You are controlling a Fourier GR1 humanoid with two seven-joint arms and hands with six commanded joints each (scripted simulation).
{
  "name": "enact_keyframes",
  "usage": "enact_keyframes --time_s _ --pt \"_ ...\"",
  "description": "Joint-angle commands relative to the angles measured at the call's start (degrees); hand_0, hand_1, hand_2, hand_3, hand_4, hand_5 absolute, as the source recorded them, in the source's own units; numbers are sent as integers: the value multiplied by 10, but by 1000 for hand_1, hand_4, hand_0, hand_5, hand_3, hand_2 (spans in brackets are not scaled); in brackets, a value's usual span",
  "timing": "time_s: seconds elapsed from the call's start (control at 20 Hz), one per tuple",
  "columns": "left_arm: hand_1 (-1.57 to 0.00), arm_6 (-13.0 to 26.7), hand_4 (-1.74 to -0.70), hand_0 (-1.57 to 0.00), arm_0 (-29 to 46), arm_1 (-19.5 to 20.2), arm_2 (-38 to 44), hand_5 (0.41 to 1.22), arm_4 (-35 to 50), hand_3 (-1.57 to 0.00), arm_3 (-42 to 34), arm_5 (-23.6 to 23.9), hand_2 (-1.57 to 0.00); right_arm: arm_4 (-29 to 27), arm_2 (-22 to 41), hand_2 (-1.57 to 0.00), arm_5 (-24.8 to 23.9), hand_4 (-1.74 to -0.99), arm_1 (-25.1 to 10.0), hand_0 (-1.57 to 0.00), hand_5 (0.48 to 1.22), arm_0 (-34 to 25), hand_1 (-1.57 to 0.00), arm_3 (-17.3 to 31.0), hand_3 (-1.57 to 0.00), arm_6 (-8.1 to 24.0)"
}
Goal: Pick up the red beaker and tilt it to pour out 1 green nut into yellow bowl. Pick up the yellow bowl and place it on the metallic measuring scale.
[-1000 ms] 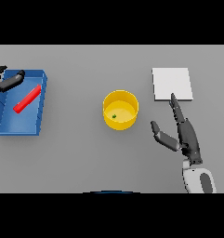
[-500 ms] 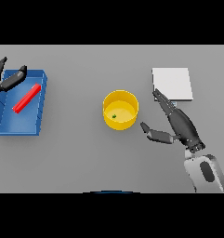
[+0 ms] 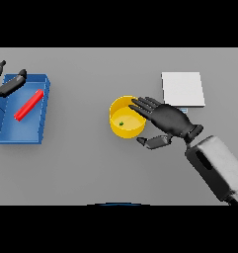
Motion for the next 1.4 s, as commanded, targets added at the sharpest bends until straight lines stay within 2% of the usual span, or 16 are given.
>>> enact_keyframes --time_s 0.0,0.2,0.35,0.6,0.75,0.85,0.95,1.05,1.1,1.15,1.2,1.25,1.35 --pt "0 -1 -805 0 7 0 0 691 2 0 -5 -2 0 11 12 1 4 -1161 2 1 643 -11 1 12 1 -4" --pt "0 -7 -808 0 6 1 3 695 4 0 0 -4 0 32 48 1 31 -1156 9 1 642 -62 1 67 1 -33" --pt "1 -6 -809 1 7 -1 1 693 -1 1 3 0 1 43 70 1 58 -1157 13 1 652 -93 1 102 1 -42" --pt "1 -8 -805 1 4 5 1 702 -2 1 4 -6 1 65 103 1 94 -1168 31 1 673 -144 1 158 1 -34" --pt "1 -10 -800 1 -2 1 0 703 -5 1 16 -3 1 71 117 1 100 -1181 40 1 674 -154 1 183 0 -41" --pt "1 -13 -797 1 10 7 2 704 -1 1 -2 -6 1 74 121 1 108 -1186 47 1 684 -160 1 197 -8 -33" --pt "1 -7 -789 1 7 8 -2 711 -7 1 5 -8 1 71 120 1 108 -1195 47 1 708 -161 1 207 -22 -41" --pt "1 -4 -789 1 3 8 -1 714 -8 1 6 -6 1 73 117 -37 107 -1234 48 1 770 -169 -15 217 -77 -32" --pt "1 -11 -791 1 6 7 0 712 -5 1 8 -8 1 73 120 -88 106 -1261 54 -48 809 -170 -60 216 -130 -33" --pt "1 -13 -791 1 12 9 1 711 -3 1 3 -9 1 74 122 -189 106 -1309 53 -193 891 -166 -183 211 -215 -37" --pt "1 -12 -789 1 3 7 -1 710 -7 1 10 -6 1 78 123 -349 96 -1363 54 -455 957 -170 -407 223 -322 -47" --pt "1 -18 -788 1 5 9 3 710 -5 1 14 -7 1 77 123 -594 94 -1435 52 -678 1010 -169 -640 222 -572 -51" --pt "1 -17 -787 1 1 9 3 707 -3 1 13 -8 1 70 123 -945 103 -1540 51 -999 1086 -169 -975 216 -792 -51"
